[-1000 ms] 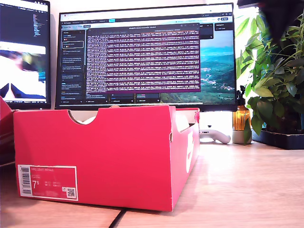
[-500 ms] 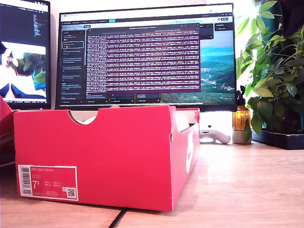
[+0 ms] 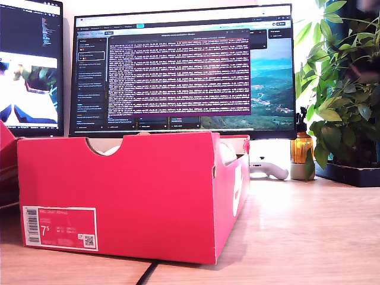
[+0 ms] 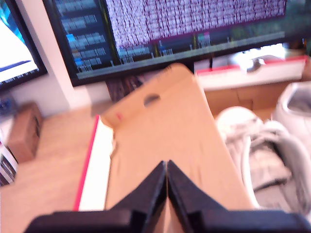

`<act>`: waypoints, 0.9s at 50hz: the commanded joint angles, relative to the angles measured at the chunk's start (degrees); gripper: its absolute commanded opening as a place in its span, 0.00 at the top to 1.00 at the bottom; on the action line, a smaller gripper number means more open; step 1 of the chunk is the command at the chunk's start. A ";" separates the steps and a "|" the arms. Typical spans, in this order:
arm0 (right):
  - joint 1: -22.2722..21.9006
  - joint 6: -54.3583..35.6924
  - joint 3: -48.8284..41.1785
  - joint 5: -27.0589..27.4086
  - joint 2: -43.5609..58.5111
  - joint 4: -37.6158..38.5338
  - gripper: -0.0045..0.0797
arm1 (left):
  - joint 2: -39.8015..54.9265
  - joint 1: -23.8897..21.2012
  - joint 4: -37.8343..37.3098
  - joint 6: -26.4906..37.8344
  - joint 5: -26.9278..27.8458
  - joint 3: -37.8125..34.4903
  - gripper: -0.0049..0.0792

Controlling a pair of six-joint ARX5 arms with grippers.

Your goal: Pack the white shoes by picking the first shoe and placing it inside the red shoebox, left side, then picking and rotating the second shoe and placing it in the shoebox

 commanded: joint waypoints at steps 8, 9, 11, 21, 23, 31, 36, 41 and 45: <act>-5.31 1.79 -6.27 -7.80 -4.04 5.64 0.96 | -0.20 1.31 4.09 -1.60 -0.15 -2.91 0.96; -5.49 1.86 -6.56 -7.80 -4.50 6.14 0.96 | -0.20 1.38 4.35 -1.73 -0.20 -3.21 0.96; -5.60 1.95 -6.99 -7.85 -5.27 7.04 0.96 | -0.20 1.46 4.61 -1.90 -0.46 -3.74 0.96; -5.57 1.79 -10.40 -7.89 -7.82 12.76 0.96 | -1.57 1.55 9.40 -1.86 -2.19 -7.80 0.96; -5.57 1.79 -11.50 -7.89 -7.98 13.55 0.96 | -2.14 1.57 10.97 -1.86 -2.97 -9.29 0.96; -5.57 1.79 -15.89 -7.89 -8.02 17.49 0.96 | -5.01 1.57 12.76 -0.98 -5.09 -14.12 0.96; -5.57 1.75 -19.21 -7.89 -8.02 20.22 0.96 | -8.09 1.57 12.74 -0.79 -6.23 -16.70 0.96; -5.60 1.75 -22.86 -7.89 -8.02 23.54 0.96 | -12.33 1.92 12.63 -0.79 -8.09 -19.08 0.96; -5.60 1.70 -25.27 -7.89 -8.02 24.79 0.96 | -15.87 2.54 11.63 -0.79 -8.07 -20.52 0.96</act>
